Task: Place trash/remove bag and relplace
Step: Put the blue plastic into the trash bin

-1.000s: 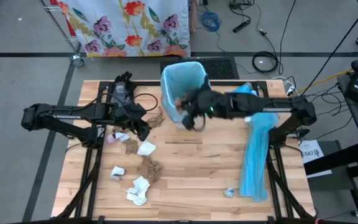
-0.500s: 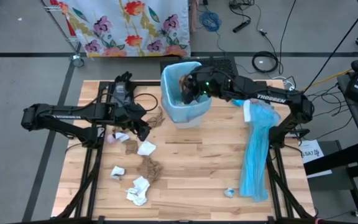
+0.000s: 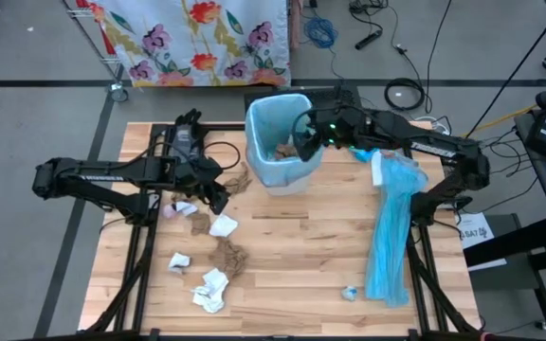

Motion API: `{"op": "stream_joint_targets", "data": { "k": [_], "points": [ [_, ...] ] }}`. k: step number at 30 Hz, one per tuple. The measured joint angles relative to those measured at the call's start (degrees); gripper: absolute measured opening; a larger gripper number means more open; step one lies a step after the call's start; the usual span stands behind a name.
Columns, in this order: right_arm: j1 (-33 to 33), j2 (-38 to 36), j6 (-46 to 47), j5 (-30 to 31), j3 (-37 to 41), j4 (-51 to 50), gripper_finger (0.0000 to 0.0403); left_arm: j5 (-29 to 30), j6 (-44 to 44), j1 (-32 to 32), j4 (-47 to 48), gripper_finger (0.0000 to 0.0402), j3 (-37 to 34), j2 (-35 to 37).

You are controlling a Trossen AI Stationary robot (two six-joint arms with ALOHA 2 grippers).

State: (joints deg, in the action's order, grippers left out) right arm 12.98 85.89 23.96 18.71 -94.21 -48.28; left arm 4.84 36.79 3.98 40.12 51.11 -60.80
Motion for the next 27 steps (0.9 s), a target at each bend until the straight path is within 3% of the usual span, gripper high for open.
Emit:
{"op": "stream_joint_targets", "data": {
  "k": [5,13,21,27],
  "points": [
    [-4.33,-3.83,13.41,-9.4,0.0,-13.47,0.0191,0.15,-0.27,-0.01,-0.03,0.013,0.0,-0.95],
    [-18.8,-2.95,30.11,-8.18,0.0,-37.44,0.0177,0.11,-1.17,0.0,-0.07,0.013,0.0,-4.15],
    [-36.19,0.18,51.59,-8.25,4.07,-37.73,0.0174,0.1,-0.93,0.01,-0.13,0.013,0.0,-5.22],
    [-48.32,0.96,67.33,-8.62,14.63,-26.09,0.0174,0.08,-0.06,0.01,-0.12,0.013,0.0,-5.2]
  ]
}}
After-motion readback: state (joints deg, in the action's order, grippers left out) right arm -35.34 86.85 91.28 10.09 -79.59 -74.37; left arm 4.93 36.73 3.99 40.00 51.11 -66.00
